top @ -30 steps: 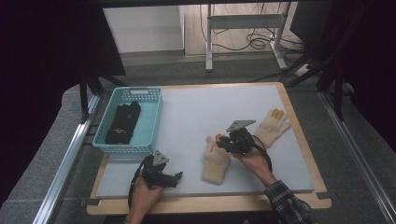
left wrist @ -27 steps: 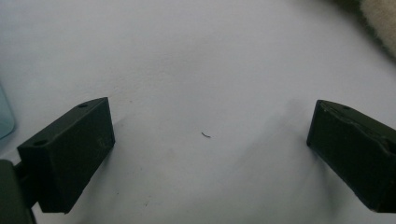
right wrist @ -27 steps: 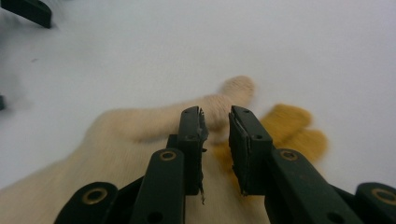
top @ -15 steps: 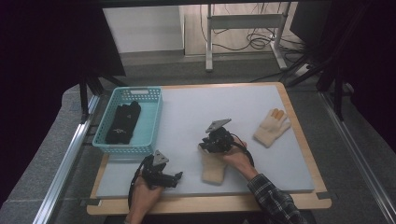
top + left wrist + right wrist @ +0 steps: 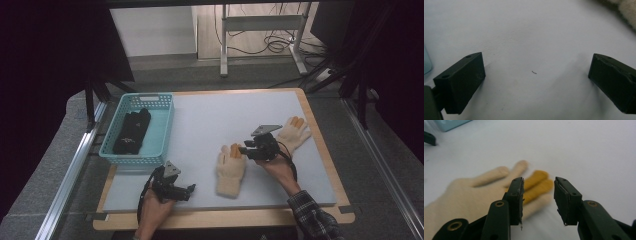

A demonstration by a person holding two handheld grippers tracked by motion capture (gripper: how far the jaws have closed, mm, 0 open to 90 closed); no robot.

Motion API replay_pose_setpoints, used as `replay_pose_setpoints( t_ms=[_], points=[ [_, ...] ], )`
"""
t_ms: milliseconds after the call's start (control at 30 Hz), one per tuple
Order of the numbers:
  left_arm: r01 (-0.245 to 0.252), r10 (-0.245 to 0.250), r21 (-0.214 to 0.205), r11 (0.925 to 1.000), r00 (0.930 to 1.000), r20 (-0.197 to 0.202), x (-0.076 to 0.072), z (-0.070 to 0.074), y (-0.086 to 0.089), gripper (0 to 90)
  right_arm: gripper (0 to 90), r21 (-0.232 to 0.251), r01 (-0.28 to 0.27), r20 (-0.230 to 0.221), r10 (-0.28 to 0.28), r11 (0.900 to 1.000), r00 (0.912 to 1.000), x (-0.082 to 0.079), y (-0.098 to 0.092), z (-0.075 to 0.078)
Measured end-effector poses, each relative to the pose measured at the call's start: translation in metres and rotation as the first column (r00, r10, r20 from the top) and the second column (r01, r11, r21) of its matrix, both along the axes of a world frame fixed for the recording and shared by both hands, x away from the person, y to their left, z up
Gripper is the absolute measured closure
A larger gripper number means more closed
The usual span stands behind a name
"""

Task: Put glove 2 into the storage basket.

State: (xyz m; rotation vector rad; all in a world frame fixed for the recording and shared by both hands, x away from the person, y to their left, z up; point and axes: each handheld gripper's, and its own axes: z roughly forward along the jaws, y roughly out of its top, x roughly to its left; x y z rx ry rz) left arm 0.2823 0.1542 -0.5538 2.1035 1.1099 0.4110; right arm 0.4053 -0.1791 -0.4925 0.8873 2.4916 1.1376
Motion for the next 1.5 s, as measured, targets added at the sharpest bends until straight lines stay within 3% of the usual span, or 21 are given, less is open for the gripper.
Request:
replay_pose_setpoints(
  t_ms=[167,233,267,300,333,467,533,567,600,633,667,800,900,1033,1067,1133,1200,1233,1267,1367,1500],
  points=[
    [0.000,0.000,0.000,1.0000,1.0000,0.000,0.000,0.000,0.000,1.3,59.1,0.007,0.059,0.008,-0.059,0.9982,0.9982,0.002,-0.027,0.004],
    [0.000,0.000,0.000,1.0000,1.0000,0.000,0.000,0.000,0.000,1.3,60.6,0.006,0.095,0.011,-0.095,0.9954,0.9954,0.002,-0.042,0.007],
    [0.000,0.000,0.000,1.0000,1.0000,0.000,0.000,0.000,0.000,1.3,62.4,0.008,0.131,0.015,-0.132,0.9913,0.9912,0.003,-0.060,0.010],
    [0.000,0.000,0.000,1.0000,1.0000,0.000,0.000,0.000,0.000,1.3,62.4,0.008,0.131,0.015,-0.132,0.9913,0.9912,0.003,-0.060,0.010],
    [0.000,0.000,0.000,1.0000,1.0000,0.000,0.000,0.000,0.000,1.3,64.1,0.014,0.175,0.019,-0.175,0.9845,0.9843,0.003,-0.078,0.014],
    [0.000,0.000,-0.002,1.0000,1.0000,0.001,0.000,0.000,0.000,1.3,66.2,0.013,0.262,0.029,-0.262,0.9649,0.9645,0.004,-0.115,0.020],
    [0.000,0.000,-0.002,1.0000,1.0000,0.001,0.000,0.000,0.000,1.3,66.7,0.017,0.311,0.029,-0.311,0.9503,0.9499,0.006,-0.133,0.020],
    [0.000,0.000,-0.002,1.0000,1.0000,0.001,0.000,0.000,0.000,1.3,66.7,0.017,0.311,0.029,-0.311,0.9503,0.9499,0.006,-0.133,0.020],
    [0.000,0.000,-0.002,1.0000,1.0000,0.001,0.000,0.000,0.000,1.3,66.7,0.014,0.356,0.023,-0.357,0.9343,0.9340,0.009,-0.148,0.019],
    [0.000,0.000,-0.002,1.0000,1.0000,0.001,0.000,0.000,0.000,1.3,66.7,0.014,0.356,0.023,-0.357,0.9343,0.9340,0.009,-0.148,0.019],
    [0.000,0.000,-0.002,1.0000,1.0000,0.001,0.000,0.000,0.000,1.3,66.7,0.010,0.397,0.017,-0.397,0.9176,0.9175,0.013,-0.161,0.014],
    [0.000,0.000,-0.002,1.0000,1.0000,0.000,0.000,0.000,0.000,1.3,63.5,0.014,0.452,-0.007,-0.452,0.8917,0.8918,0.022,-0.173,0.002],
    [0.000,0.000,-0.002,1.0000,1.0000,0.000,0.000,0.000,0.000,1.3,60.6,0.015,0.464,-0.019,-0.464,0.8856,0.8857,0.026,-0.172,-0.004],
    [0.000,0.000,-0.001,1.0000,1.0000,0.001,0.000,0.000,0.000,1.3,56.1,-0.027,0.480,-0.017,-0.480,0.8770,0.8769,0.031,-0.165,-0.014],
    [0.000,0.000,-0.002,1.0000,1.0000,0.001,0.000,0.000,0.000,1.3,55.8,-0.063,0.493,-0.014,-0.495,0.8676,0.8688,0.032,-0.162,-0.021],
    [-0.002,0.002,-0.003,1.0000,1.0000,0.000,0.000,0.000,0.000,1.3,59.7,-0.028,0.509,-0.029,-0.509,0.8605,0.8601,0.029,-0.163,-0.025],
    [-0.002,0.002,-0.003,1.0000,1.0000,0.000,0.000,0.000,0.000,1.3,69.7,-0.007,0.512,-0.037,-0.512,0.8592,0.8585,0.027,-0.163,-0.026],
    [-0.001,0.001,-0.001,1.0000,1.0000,0.000,0.000,0.000,0.000,1.3,69.7,-0.007,0.512,-0.037,-0.512,0.8592,0.8585,0.027,-0.163,-0.026],
    [-0.002,0.002,-0.002,1.0000,1.0000,0.001,0.000,0.000,0.000,1.3,82.5,0.014,0.499,-0.063,-0.497,0.8664,0.8652,0.027,-0.163,-0.026],
    [-0.002,0.002,-0.003,1.0000,1.0000,0.000,0.000,0.000,0.000,1.3,85.7,0.020,0.497,-0.082,-0.494,0.8674,0.8654,0.029,-0.162,-0.025],
    [0.000,0.000,0.001,1.0000,1.0000,-0.001,0.000,0.000,0.000,1.3,86.3,0.021,0.490,-0.062,-0.488,0.8713,0.8704,0.025,-0.162,-0.016]
  ],
)
